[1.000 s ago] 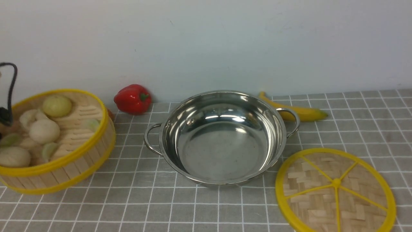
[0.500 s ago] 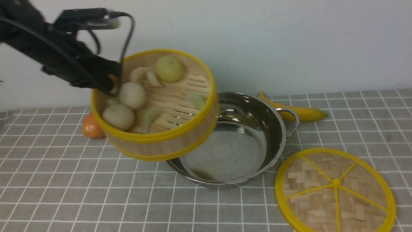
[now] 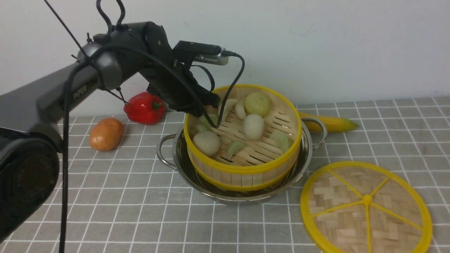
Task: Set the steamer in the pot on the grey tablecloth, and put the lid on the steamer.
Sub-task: 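Place the bamboo steamer basket with dumplings into the steel pot with the left gripper, then move the gripper down to the bamboo steamer lid and grasp its center knob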
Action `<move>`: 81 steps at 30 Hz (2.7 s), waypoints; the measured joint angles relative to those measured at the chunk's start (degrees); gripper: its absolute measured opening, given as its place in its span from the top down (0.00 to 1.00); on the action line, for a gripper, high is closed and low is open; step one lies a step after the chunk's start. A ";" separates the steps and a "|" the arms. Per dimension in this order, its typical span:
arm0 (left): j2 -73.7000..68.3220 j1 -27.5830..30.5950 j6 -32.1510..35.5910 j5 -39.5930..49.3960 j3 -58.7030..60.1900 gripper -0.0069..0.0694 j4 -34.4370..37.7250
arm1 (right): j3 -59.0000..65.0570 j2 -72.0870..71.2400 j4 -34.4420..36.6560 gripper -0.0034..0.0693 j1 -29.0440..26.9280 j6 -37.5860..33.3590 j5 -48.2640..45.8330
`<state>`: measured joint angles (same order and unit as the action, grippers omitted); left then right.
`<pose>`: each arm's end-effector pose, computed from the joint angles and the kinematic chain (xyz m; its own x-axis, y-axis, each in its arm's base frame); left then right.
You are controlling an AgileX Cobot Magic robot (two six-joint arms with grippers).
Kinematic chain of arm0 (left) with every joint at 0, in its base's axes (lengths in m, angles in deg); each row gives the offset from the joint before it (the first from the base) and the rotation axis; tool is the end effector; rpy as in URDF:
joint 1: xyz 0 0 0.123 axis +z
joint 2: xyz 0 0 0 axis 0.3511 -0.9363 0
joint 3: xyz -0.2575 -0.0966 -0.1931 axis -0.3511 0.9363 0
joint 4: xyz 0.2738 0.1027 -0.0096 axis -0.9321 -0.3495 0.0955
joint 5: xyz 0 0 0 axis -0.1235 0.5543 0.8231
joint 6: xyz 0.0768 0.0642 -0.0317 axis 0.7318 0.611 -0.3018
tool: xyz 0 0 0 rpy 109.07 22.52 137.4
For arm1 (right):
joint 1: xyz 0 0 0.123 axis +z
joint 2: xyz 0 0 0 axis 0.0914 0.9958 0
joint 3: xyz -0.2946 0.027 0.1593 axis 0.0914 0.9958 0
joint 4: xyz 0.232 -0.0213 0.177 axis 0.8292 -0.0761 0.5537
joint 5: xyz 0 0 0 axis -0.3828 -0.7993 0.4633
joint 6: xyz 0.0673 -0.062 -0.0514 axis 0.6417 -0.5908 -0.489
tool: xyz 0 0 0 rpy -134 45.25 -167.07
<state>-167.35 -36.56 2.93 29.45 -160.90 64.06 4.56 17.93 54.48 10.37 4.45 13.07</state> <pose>0.5370 -0.1664 0.2359 -0.8328 0.3185 -0.4527 0.3879 0.9193 -0.0668 0.1163 0.0423 0.3677 -0.7649 0.1305 -0.6308 -0.1377 0.9235 0.3579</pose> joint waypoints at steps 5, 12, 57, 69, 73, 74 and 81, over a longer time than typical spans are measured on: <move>-2.66 -0.03 -0.07 -1.15 -0.15 0.86 -0.12 | 0.00 0.00 0.00 0.62 0.00 0.00 -0.58; -5.53 -0.03 0.07 -2.47 -0.45 0.86 -0.16 | 0.00 0.00 0.00 0.62 0.00 0.42 -0.87; 36.46 3.61 0.42 17.61 -16.29 0.81 -22.00 | -11.00 35.96 10.11 0.62 2.88 -16.17 9.38; 65.93 3.74 3.27 17.32 17.19 0.94 -16.66 | -25.22 52.99 -15.66 0.62 9.72 1.80 -1.39; 78.79 3.74 3.47 5.54 35.15 0.94 -9.40 | -25.22 56.81 -15.86 0.62 9.66 2.40 -2.19; 81.31 3.74 3.47 3.24 37.70 0.94 -8.28 | -25.22 57.30 -15.75 0.62 9.66 2.40 -2.19; 98.36 3.74 3.47 -12.82 61.66 0.94 -1.79 | -25.22 61.55 -15.58 0.62 9.66 2.40 -2.14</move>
<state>-68.99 -32.82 6.41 16.63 -99.24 62.27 -20.65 79.48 38.90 20.03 6.85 10.93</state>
